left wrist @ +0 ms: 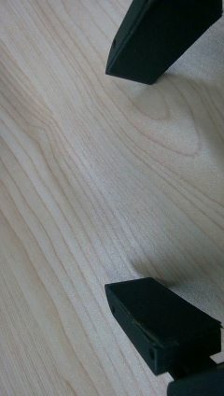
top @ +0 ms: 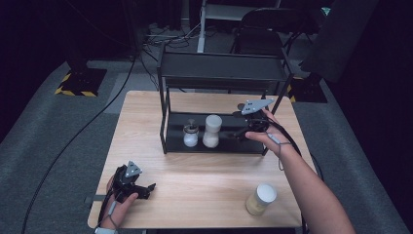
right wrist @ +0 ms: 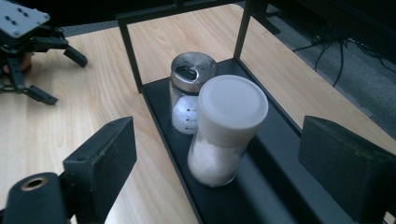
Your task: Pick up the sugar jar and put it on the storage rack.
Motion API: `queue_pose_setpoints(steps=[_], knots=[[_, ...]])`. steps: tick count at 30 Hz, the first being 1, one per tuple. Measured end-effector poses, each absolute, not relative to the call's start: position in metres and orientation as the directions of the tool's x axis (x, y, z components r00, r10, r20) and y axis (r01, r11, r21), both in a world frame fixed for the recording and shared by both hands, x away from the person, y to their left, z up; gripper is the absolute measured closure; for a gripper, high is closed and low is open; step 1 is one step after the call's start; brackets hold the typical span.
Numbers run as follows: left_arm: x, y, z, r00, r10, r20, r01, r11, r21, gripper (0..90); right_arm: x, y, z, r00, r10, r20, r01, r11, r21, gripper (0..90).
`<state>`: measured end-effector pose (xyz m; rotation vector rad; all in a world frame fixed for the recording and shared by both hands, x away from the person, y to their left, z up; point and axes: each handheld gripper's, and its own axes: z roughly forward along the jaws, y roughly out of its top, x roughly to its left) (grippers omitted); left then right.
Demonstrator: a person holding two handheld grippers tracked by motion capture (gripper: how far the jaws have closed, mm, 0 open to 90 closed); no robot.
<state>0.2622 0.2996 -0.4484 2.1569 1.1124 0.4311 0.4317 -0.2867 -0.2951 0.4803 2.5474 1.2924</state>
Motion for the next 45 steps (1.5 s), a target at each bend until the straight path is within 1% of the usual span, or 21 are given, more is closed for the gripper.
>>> queue_pose_setpoints(steps=[15, 28, 37, 45], knots=[[0.262, 0.300, -0.448, 0.583, 0.813, -0.010, 0.594, -0.417, 0.688, 0.4, 0.380, -0.329, -0.284, -0.915, 0.395, -0.085, 0.151, 0.530, 0.835, 11.8], [0.262, 0.300, -0.448, 0.581, 0.814, -0.010, 0.595, -0.416, 0.688, 0.4, 0.334, -0.349, -0.280, -0.913, 0.397, -0.097, 0.139, 0.524, 0.840, 11.7], [0.262, 0.299, -0.448, 0.580, 0.815, -0.010, 0.595, -0.416, 0.688, 0.4, 0.301, -0.363, -0.288, -0.916, 0.388, -0.099, 0.121, 0.503, 0.856, 11.4], [0.262, 0.299, -0.448, 0.580, 0.815, -0.010, 0.595, -0.415, 0.688, 0.4, 0.281, -0.369, -0.297, -0.916, 0.387, -0.104, 0.115, 0.502, 0.857, 11.1]])
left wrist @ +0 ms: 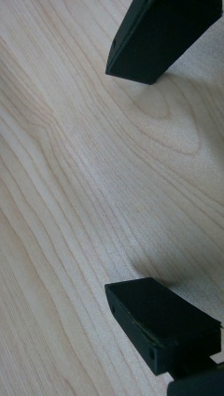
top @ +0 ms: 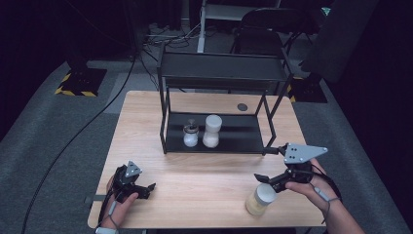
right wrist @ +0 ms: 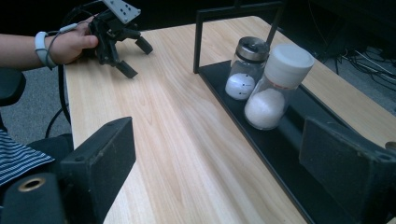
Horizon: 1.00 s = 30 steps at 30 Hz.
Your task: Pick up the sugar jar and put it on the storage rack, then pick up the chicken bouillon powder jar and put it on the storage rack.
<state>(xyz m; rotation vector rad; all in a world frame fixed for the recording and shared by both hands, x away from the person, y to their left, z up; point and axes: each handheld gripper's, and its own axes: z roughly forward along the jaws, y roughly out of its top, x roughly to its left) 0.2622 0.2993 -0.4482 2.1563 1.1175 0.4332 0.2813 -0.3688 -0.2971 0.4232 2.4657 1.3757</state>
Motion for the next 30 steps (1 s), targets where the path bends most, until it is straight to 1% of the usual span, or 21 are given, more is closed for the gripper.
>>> queue_pose_setpoints(steps=[11, 21, 30], knots=[[0.262, 0.299, -0.448, 0.579, 0.815, -0.010, 0.596, -0.414, 0.688, 0.4, 0.263, -0.379, -0.318, -0.920, 0.386, -0.074, 0.139, 0.494, 0.858, 10.4], [0.262, 0.299, -0.448, 0.579, 0.815, -0.010, 0.595, -0.415, 0.688, 0.4, 0.253, -0.388, -0.339, -0.915, 0.402, -0.036, 0.176, 0.478, 0.860, 9.0], [0.262, 0.299, -0.448, 0.578, 0.816, -0.010, 0.596, -0.413, 0.689, 0.4, 0.248, -0.393, -0.355, -0.917, 0.398, -0.009, 0.197, 0.474, 0.858, 8.9]])
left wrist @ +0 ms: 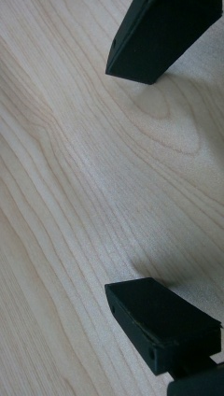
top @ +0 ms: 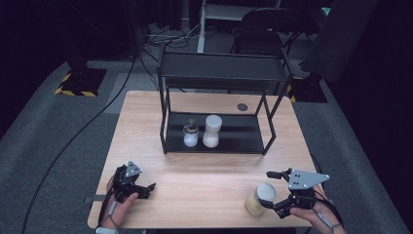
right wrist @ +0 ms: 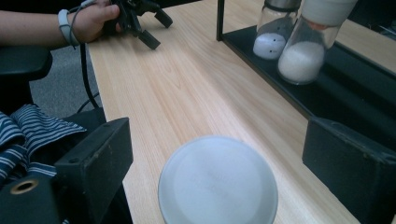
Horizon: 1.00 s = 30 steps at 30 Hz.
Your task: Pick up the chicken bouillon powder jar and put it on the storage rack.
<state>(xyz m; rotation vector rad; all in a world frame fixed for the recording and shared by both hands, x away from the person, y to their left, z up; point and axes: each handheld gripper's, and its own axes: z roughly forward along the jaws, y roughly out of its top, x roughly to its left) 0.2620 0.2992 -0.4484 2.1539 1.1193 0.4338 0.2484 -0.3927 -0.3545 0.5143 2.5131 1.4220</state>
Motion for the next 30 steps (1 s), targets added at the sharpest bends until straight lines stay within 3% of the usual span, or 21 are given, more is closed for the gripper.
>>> queue_pose_setpoints(steps=[18, 30], knots=[[0.262, 0.299, -0.448, 0.576, 0.817, -0.011, 0.597, -0.412, 0.688, 0.4, 0.253, -0.396, -0.381, -0.924, 0.383, -0.006, 0.210, 0.519, 0.829, 15.6], [0.262, 0.299, -0.448, 0.576, 0.817, -0.010, 0.597, -0.412, 0.688, 0.4, 0.256, -0.389, -0.384, -0.932, 0.360, -0.032, 0.185, 0.553, 0.812, 33.7]])
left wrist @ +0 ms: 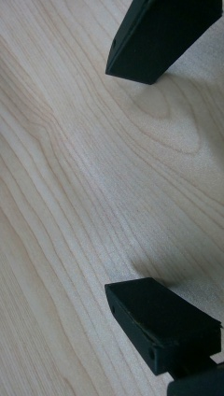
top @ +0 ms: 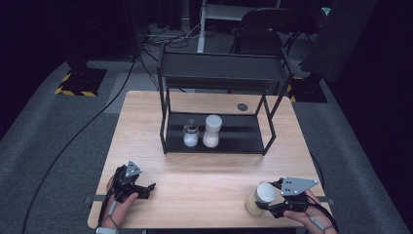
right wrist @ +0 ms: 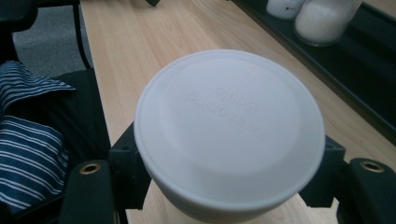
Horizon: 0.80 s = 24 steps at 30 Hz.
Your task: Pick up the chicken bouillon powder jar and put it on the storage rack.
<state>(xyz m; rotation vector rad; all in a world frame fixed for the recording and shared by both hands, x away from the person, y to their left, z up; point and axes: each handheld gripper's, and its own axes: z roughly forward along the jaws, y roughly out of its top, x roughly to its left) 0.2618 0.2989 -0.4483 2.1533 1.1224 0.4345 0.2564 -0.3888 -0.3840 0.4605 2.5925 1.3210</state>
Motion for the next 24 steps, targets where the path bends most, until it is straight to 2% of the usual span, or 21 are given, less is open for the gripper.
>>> queue_pose_setpoints(steps=[9, 24], knots=[[0.262, 0.299, -0.448, 0.575, 0.818, -0.011, 0.598, -0.412, 0.687, 0.4, 0.263, -0.388, -0.374, -0.941, 0.338, -0.026, 0.178, 0.557, 0.811, 34.0], [0.262, 0.299, -0.448, 0.575, 0.818, -0.010, 0.597, -0.411, 0.688, 0.4, 0.279, -0.396, -0.332, -0.938, 0.340, -0.063, 0.143, 0.548, 0.824, 34.0]])
